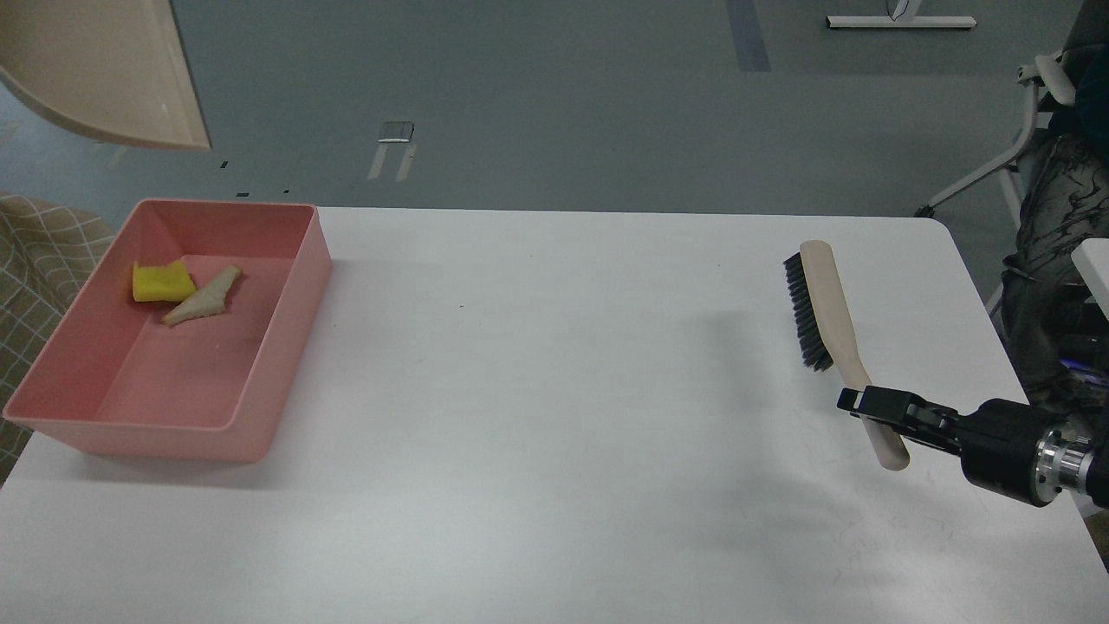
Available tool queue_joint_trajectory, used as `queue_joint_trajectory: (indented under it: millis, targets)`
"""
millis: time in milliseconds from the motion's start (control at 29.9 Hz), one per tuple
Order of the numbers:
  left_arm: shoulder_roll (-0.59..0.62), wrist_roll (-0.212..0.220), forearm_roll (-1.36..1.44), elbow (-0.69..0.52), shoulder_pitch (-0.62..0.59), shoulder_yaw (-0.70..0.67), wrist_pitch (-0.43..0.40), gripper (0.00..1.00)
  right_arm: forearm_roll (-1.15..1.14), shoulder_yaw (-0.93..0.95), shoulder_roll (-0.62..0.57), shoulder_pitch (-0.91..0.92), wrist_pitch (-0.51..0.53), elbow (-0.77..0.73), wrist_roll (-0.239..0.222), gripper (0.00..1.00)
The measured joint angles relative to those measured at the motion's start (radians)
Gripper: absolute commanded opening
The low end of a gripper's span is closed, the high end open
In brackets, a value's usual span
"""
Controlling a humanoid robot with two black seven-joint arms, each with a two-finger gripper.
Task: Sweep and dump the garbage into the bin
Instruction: 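Bring the empty dustpan back and set it on the table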
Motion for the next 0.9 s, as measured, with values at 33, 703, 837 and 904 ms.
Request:
queue_joint_trajectory:
  millis: [33,703,837,904]
  targets:
    - [-0.055,0.052,-0.007,-0.003,-0.052,0.008,-0.025,0.00,0.000,0.000,0.000,0.000,0.001,-0.006,0.000,0.00]
    - [-0.650,0.175,0.025,0.006,-0.306,0.616,0.100,0.00,-0.003,-0.010,0.000,-0.023,0.005,-0.062,0.005,0.00]
    - [-0.677,0.146,0.046,0.008,-0.280,0.691,0.146,0.00,-0.003,-0.010,0.000,-0.029,0.005,-0.062,0.005,0.00]
    - [-0.680,0.128,0.052,0.010,-0.258,0.713,0.165,0.00,-0.003,-0.010,0.000,-0.031,0.005,-0.062,0.005,0.00]
